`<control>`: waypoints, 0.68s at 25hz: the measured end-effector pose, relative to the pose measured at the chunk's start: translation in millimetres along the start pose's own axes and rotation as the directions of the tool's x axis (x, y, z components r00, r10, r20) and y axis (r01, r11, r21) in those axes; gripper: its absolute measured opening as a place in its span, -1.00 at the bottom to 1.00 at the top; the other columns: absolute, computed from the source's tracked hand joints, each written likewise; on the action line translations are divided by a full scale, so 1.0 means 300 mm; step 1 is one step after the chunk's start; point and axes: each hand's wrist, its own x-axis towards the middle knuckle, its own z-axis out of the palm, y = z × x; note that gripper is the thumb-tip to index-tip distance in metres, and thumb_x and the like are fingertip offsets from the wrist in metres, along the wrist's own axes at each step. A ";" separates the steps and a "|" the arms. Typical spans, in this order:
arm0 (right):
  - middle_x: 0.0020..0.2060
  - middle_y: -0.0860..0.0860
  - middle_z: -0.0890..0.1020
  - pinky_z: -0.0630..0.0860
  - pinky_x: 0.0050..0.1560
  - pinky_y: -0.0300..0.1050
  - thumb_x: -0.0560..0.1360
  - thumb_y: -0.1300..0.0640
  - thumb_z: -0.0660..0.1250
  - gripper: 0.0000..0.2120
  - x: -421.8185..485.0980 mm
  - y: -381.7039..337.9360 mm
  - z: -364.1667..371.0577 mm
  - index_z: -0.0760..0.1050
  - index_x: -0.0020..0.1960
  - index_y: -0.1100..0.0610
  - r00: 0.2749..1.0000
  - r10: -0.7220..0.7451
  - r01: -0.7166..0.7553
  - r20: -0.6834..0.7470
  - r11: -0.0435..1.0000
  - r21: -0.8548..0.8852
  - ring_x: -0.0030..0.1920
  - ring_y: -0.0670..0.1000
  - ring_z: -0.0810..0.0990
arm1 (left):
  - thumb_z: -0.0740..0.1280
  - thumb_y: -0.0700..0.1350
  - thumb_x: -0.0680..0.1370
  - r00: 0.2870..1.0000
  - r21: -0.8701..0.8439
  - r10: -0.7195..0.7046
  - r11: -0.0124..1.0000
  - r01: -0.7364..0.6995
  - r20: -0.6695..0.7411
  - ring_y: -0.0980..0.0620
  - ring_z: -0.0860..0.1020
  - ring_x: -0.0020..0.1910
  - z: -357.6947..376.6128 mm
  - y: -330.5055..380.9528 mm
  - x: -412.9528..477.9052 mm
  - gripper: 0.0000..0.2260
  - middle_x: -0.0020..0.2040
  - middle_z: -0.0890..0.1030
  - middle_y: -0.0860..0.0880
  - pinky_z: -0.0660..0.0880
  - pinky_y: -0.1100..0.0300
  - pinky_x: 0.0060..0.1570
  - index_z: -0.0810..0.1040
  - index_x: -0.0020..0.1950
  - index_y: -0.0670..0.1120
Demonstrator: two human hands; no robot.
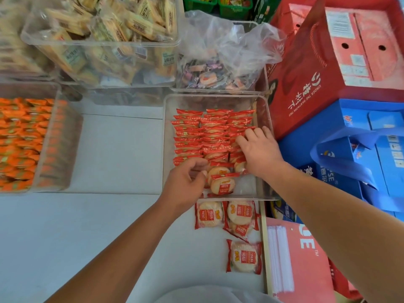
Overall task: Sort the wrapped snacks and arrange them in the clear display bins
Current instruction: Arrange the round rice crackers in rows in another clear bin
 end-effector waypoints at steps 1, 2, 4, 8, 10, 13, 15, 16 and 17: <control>0.27 0.03 0.43 0.28 0.49 0.15 0.45 -0.01 0.48 -0.42 -0.006 -0.005 -0.003 0.38 0.40 -0.01 0.999 0.003 -0.003 -0.042 1.000 0.009 0.35 0.12 0.37 | 0.35 -0.17 0.64 1.000 -0.007 0.004 1.000 -0.005 -0.024 0.29 0.59 0.04 -0.014 0.002 -0.014 -0.79 0.07 0.65 0.19 0.52 0.45 -0.05 0.60 0.22 0.08; 0.26 0.03 0.45 0.36 0.39 0.11 0.45 0.00 0.47 -0.46 -0.011 -0.012 -0.004 0.41 0.38 -0.01 0.997 0.002 -0.001 -0.073 1.000 0.019 0.32 0.12 0.39 | 0.36 -0.17 0.64 0.999 -0.020 0.015 1.000 -0.016 -0.045 0.29 0.59 0.03 -0.026 0.007 -0.034 -0.80 0.06 0.66 0.18 0.51 0.48 -0.07 0.61 0.22 0.07; 0.25 0.02 0.50 0.41 0.29 0.06 0.50 -0.03 0.44 -0.53 -0.021 -0.025 0.001 0.48 0.38 -0.03 0.997 0.015 -0.012 -0.078 0.999 0.033 0.30 0.11 0.43 | 0.36 -0.17 0.64 0.996 -0.046 0.040 0.998 -0.044 -0.073 0.26 0.60 0.03 -0.041 0.015 -0.088 -0.79 0.03 0.67 0.18 0.51 0.47 -0.06 0.62 0.22 0.08; 0.27 0.01 0.54 0.32 0.44 0.09 0.53 -0.18 0.40 -0.51 -0.050 -0.030 0.024 0.50 0.41 -0.04 0.997 0.068 -0.067 -0.037 0.997 0.031 0.34 0.10 0.45 | 0.37 -0.15 0.64 0.995 -0.063 0.041 0.997 -0.047 -0.094 0.20 0.63 0.03 -0.045 0.011 -0.224 -0.79 0.01 0.68 0.25 0.56 0.40 -0.02 0.63 0.16 0.15; 0.31 0.04 0.52 0.22 0.54 0.11 0.52 -0.20 0.40 -0.43 -0.080 -0.030 0.019 0.47 0.44 0.02 0.997 0.073 -0.070 -0.036 0.995 0.074 0.39 0.12 0.42 | 0.36 -0.17 0.64 0.994 -0.080 0.035 0.996 -0.043 -0.102 0.18 0.64 0.01 -0.038 -0.004 -0.281 -0.78 0.00 0.68 0.24 0.58 0.38 -0.04 0.64 0.13 0.16; 0.29 0.03 0.56 0.32 0.46 0.11 0.53 -0.17 0.40 -0.46 -0.188 -0.054 -0.046 0.49 0.42 0.08 0.981 0.135 -0.090 -0.141 0.953 0.289 0.35 0.13 0.46 | 0.35 -0.16 0.64 0.998 -0.032 0.018 0.999 -0.021 -0.067 0.20 0.63 0.01 -0.003 -0.079 -0.337 -0.81 0.02 0.69 0.19 0.58 0.38 -0.06 0.64 0.16 0.11; 0.17 -0.02 0.62 0.53 0.19 0.09 0.55 -0.16 0.38 -0.58 -0.331 -0.087 -0.098 0.59 0.31 0.04 0.936 0.230 -0.080 -0.267 0.876 0.476 0.21 0.08 0.55 | 0.35 -0.12 0.64 0.999 0.120 -0.001 0.993 -0.003 0.033 0.20 0.61 0.09 0.045 -0.170 -0.354 -0.81 0.14 0.66 0.14 0.58 0.28 0.08 0.63 0.22 0.07; 0.07 -0.08 0.64 0.58 0.01 0.03 0.57 -0.15 0.37 -0.68 -0.418 -0.108 -0.108 0.63 0.22 0.00 0.911 0.274 -0.056 -0.308 0.822 0.566 0.10 0.02 0.58 | 0.34 -0.10 0.64 0.997 0.241 0.009 0.970 -0.027 0.079 0.15 0.59 0.18 0.072 -0.223 -0.352 -0.77 0.22 0.63 0.10 0.56 0.20 0.19 0.61 0.28 0.04; -0.03 -0.14 0.63 0.57 -0.12 -0.04 0.59 -0.15 0.35 -0.77 -0.510 -0.135 -0.101 0.64 0.12 -0.04 0.904 0.306 -0.043 -0.298 0.759 0.649 -0.02 -0.04 0.58 | 0.32 -0.09 0.64 0.993 0.360 0.035 0.930 -0.075 0.116 0.06 0.55 0.29 0.099 -0.270 -0.342 -0.72 0.33 0.58 0.05 0.52 0.14 0.29 0.58 0.36 0.01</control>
